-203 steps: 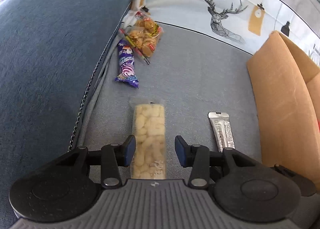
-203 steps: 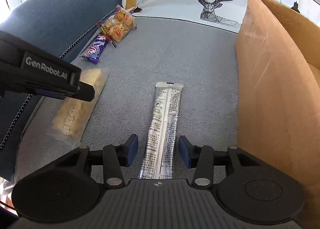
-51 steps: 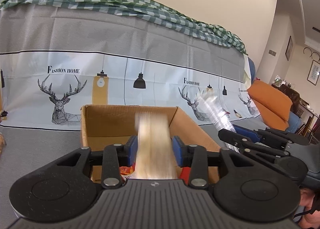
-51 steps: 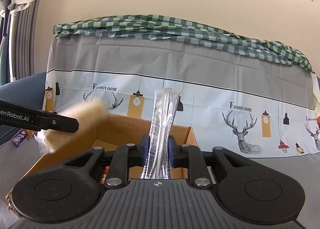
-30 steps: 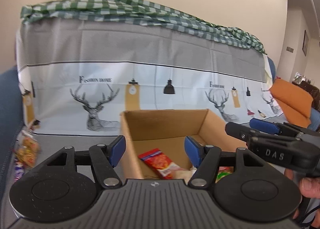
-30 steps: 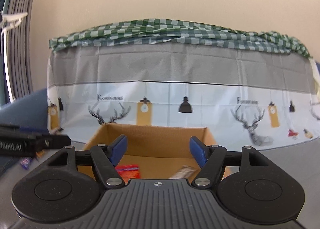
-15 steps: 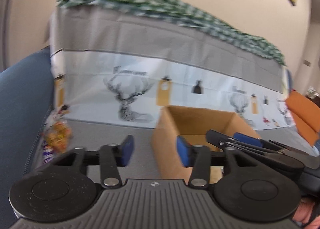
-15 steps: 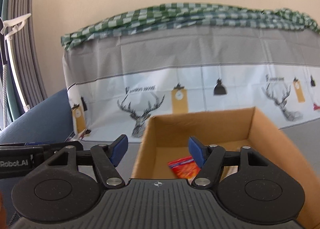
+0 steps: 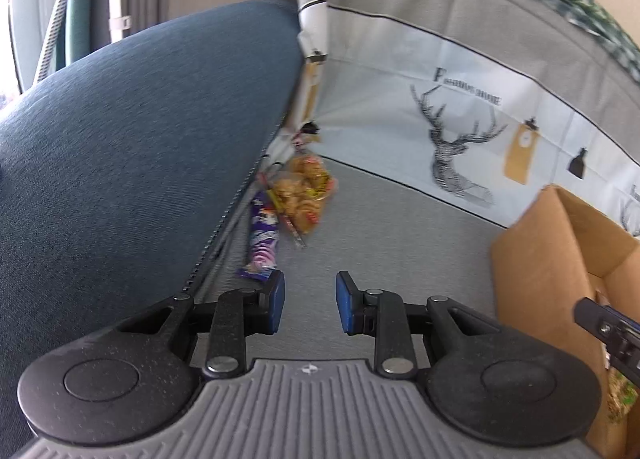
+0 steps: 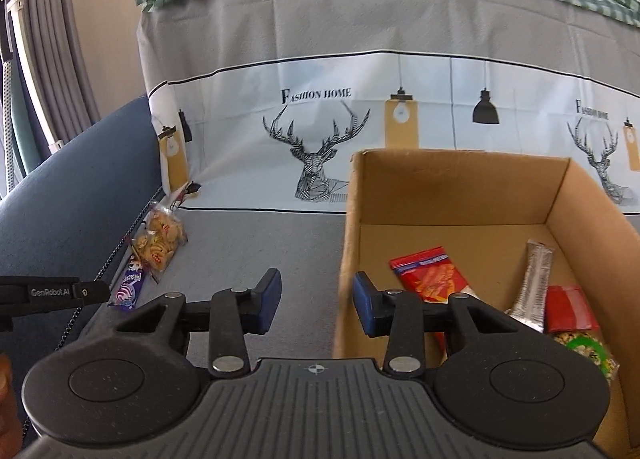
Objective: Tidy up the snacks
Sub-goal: 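Move both tools back toward the remaining snacks on the sofa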
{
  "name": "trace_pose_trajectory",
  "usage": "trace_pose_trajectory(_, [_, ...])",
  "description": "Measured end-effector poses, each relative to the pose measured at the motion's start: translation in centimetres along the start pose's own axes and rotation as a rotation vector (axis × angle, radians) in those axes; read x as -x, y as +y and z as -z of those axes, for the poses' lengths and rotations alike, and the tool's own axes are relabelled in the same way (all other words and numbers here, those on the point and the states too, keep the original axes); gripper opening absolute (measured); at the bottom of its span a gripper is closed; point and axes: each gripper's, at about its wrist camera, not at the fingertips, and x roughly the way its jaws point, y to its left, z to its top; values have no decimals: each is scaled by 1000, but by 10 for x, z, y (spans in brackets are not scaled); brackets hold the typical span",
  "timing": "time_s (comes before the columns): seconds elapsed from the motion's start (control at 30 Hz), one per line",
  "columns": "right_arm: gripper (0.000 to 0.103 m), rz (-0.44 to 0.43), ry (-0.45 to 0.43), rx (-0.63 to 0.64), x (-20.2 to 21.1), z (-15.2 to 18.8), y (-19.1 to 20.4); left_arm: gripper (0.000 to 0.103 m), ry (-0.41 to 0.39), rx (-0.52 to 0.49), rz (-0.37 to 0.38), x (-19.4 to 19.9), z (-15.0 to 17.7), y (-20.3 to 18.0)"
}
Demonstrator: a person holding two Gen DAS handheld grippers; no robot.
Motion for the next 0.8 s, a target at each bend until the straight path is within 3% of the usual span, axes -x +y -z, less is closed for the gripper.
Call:
trace_pose_trajectory(0.43, [42, 9, -21, 29, -3, -6, 3, 31, 35, -27, -33, -15, -1, -10])
trace_pose_trajectory(0.8, [42, -25, -43, 24, 2, -6, 2, 32, 67, -33, -106, -29, 1, -7])
